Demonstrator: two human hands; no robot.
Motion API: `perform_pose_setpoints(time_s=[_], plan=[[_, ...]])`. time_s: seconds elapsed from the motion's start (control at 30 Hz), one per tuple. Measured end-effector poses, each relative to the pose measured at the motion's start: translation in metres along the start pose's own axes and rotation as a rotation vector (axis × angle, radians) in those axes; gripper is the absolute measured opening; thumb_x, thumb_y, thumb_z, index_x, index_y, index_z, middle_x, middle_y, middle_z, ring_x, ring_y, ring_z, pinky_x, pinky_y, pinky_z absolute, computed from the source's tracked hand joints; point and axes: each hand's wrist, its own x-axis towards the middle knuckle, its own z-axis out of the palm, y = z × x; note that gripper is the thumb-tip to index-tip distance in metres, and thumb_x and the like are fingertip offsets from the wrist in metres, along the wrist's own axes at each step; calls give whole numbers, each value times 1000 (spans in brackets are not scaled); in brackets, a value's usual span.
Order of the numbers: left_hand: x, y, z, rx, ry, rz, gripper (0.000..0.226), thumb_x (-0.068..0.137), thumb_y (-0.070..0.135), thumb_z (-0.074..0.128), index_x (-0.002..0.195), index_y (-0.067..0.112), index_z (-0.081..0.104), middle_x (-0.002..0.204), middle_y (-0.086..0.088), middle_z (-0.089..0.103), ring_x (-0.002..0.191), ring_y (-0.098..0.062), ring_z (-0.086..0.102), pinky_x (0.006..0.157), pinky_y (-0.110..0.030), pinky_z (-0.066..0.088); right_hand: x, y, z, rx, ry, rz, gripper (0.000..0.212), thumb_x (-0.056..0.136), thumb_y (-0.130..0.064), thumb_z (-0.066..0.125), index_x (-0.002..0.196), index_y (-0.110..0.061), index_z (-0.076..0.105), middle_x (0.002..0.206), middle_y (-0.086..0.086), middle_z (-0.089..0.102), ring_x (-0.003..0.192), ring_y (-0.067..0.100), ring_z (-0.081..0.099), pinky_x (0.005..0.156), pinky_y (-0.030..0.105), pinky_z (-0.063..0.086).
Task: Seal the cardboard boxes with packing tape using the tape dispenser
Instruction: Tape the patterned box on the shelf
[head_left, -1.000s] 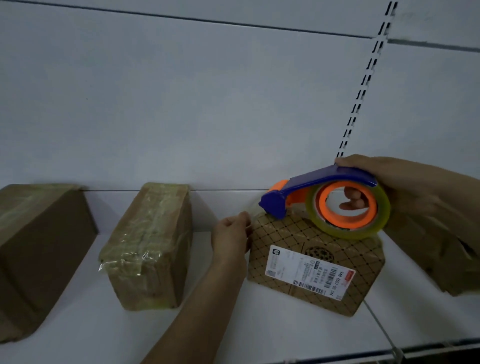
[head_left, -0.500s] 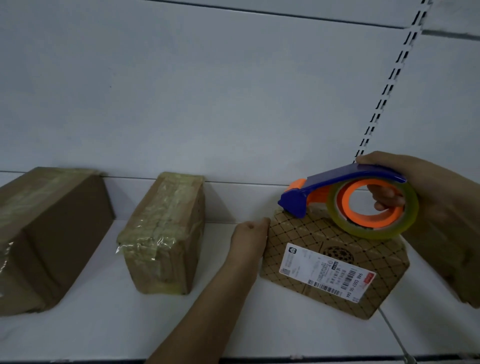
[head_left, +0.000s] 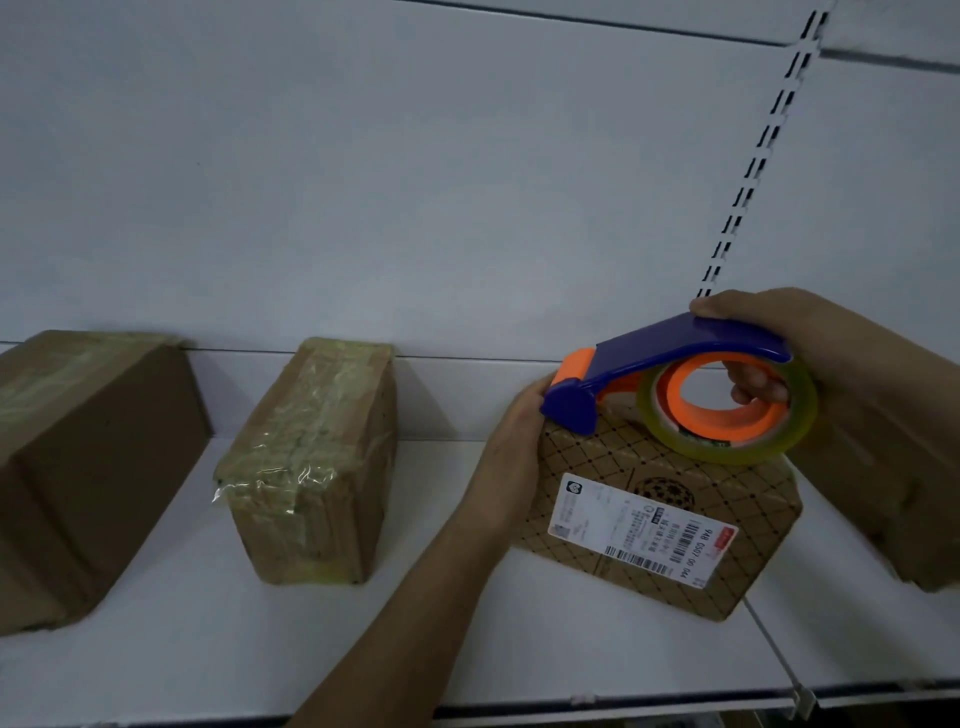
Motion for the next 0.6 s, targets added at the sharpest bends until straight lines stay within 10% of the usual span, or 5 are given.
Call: perform_pose_setpoints(time_s=[0.23, 0.6], plan=[[-4, -30, -8, 66, -143, 191, 45, 97, 31, 54, 140, 31, 40, 130, 4, 62, 119, -15, 62, 85, -20, 54, 0, 11, -6, 8, -1, 104, 34, 84, -44, 67, 80, -10, 68, 75, 17, 55, 57, 22, 46, 45, 24, 49], [-11, -28, -10, 216, -153, 273, 58, 79, 44, 71, 125, 64, 42, 132, 4, 60, 117, -28, 63, 91, -51, 56, -4, -6, -25, -199, -390, 48, 44, 80, -45, 52, 48, -21, 69, 48, 5, 57, 39, 12, 51, 47, 22, 47]])
